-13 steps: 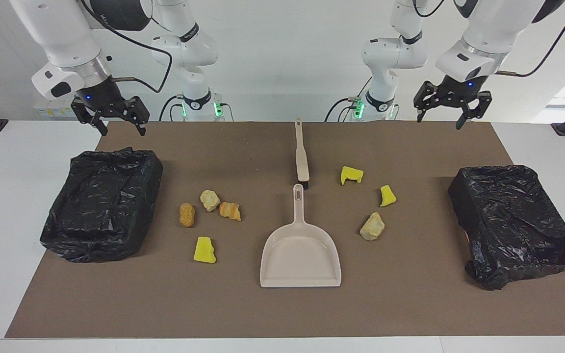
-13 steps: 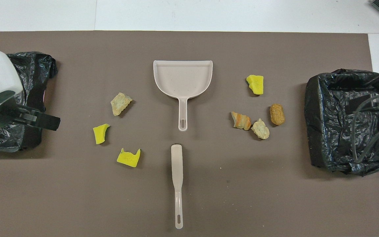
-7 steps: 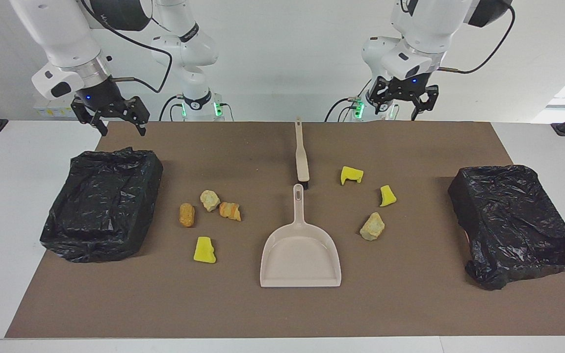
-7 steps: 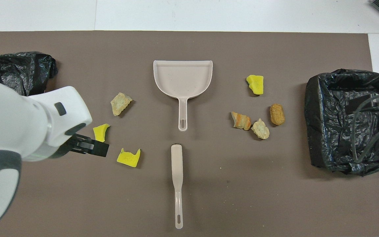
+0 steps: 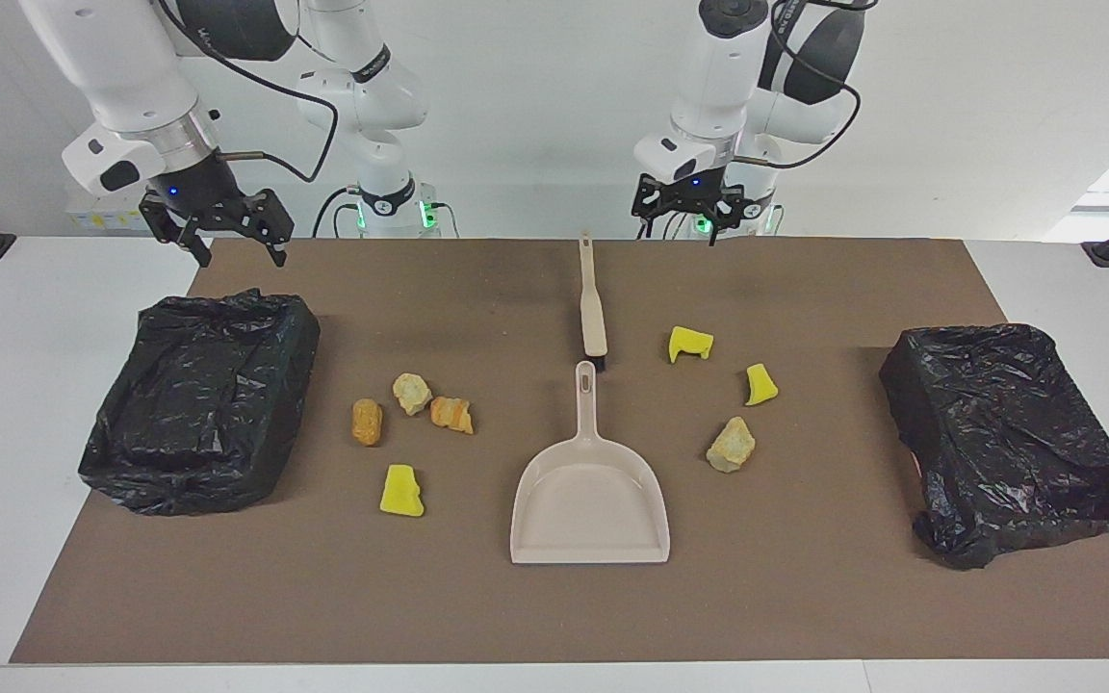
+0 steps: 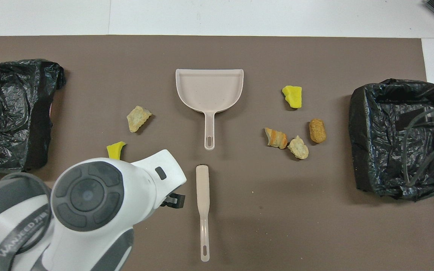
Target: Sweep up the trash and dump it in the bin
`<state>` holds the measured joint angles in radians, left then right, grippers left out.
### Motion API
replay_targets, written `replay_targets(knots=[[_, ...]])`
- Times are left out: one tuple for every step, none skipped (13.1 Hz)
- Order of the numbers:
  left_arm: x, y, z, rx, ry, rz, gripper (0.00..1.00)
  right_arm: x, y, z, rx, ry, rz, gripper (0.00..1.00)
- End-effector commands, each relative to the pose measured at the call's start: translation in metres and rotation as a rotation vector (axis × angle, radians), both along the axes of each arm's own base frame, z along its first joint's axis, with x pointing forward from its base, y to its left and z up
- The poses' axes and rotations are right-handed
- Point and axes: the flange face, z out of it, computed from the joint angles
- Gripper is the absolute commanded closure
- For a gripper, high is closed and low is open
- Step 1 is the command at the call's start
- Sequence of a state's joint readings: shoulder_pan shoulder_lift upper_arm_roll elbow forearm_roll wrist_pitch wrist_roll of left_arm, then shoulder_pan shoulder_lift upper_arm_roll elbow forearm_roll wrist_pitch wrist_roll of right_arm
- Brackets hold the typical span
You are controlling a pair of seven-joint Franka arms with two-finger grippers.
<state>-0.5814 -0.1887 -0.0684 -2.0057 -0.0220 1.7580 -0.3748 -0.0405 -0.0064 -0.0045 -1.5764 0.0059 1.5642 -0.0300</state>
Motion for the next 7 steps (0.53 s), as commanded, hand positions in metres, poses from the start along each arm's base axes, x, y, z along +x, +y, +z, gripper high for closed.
replay_targets(knots=[[-0.028,-0.011,-0.027,-0.025,-0.005,-0.001,0.00,0.000,-0.001,0.001,-0.003,-0.003,-0.019,0.00],[-0.036,-0.018,-0.040,-0.028,-0.010,0.011,0.00,0.000,-0.001,0.000,-0.003,0.003,-0.016,0.00],[-0.041,-0.023,-0.050,-0.034,-0.018,0.024,0.00,-0.001,-0.003,0.000,-0.004,0.005,-0.019,0.00],[-0.049,-0.034,-0.059,-0.033,-0.016,0.010,0.00,-0.002,-0.004,-0.001,-0.004,0.010,-0.022,0.00],[-0.056,-0.047,-0.079,-0.014,0.004,-0.005,0.00,-0.002,-0.004,-0.001,-0.012,0.010,-0.017,0.00],[-0.062,-0.061,-0.098,-0.007,0.011,-0.005,0.00,-0.003,-0.003,-0.001,-0.011,0.013,-0.011,0.00],[-0.071,-0.071,-0.116,-0.010,0.005,0.012,0.00,-0.004,0.002,0.000,-0.010,0.011,-0.003,0.00]])
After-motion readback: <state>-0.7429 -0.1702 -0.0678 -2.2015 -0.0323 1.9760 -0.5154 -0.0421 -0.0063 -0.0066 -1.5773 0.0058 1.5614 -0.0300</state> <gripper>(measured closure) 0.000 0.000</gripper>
